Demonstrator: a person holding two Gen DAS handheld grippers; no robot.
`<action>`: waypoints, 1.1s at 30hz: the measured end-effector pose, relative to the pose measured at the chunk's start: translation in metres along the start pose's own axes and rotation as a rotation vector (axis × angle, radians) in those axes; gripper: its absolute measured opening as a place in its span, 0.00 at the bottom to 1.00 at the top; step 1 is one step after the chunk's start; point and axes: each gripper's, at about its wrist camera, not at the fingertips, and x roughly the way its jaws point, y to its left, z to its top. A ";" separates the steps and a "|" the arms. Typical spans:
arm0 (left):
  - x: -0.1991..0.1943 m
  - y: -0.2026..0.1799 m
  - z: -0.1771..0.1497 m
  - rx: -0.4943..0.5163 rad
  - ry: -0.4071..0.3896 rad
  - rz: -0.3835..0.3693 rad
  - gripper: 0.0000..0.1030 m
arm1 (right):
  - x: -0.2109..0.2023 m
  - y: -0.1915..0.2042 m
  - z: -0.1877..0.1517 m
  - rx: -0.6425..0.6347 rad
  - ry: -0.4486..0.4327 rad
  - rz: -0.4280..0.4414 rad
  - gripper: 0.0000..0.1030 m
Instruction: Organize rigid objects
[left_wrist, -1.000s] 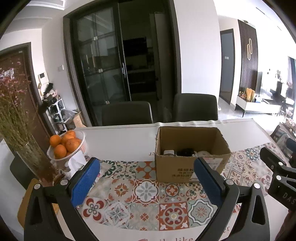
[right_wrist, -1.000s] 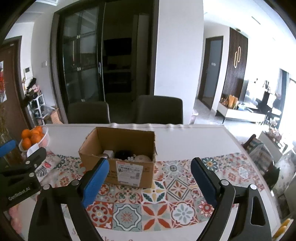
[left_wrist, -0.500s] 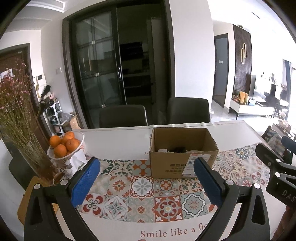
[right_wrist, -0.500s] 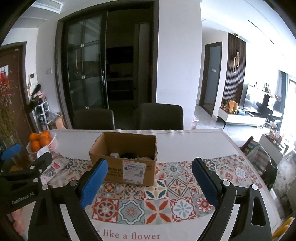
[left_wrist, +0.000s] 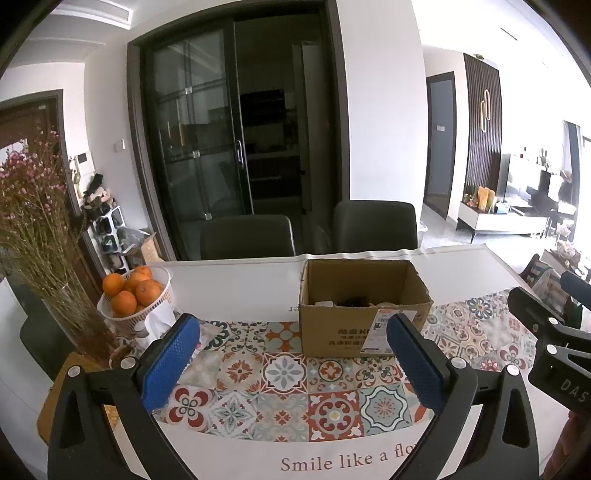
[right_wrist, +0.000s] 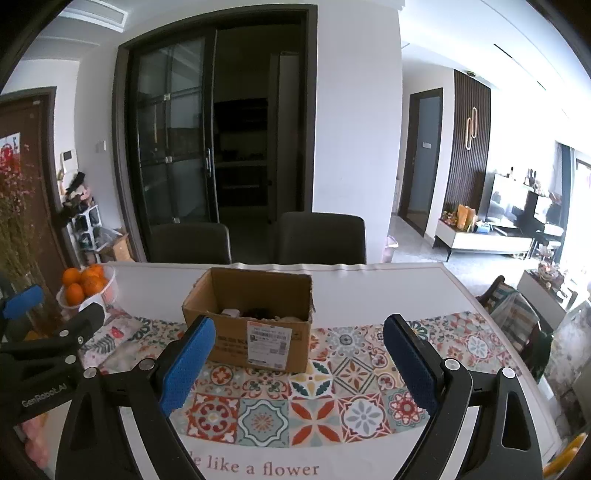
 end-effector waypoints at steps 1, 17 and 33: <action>0.000 0.000 0.000 0.001 0.000 0.000 1.00 | -0.001 0.000 0.000 0.001 -0.002 0.001 0.90; -0.002 0.000 0.000 0.002 -0.004 0.002 1.00 | -0.004 0.000 0.000 -0.001 -0.004 0.007 0.90; -0.004 -0.002 0.003 0.000 -0.001 -0.002 1.00 | -0.005 -0.001 0.002 0.000 -0.003 0.011 0.90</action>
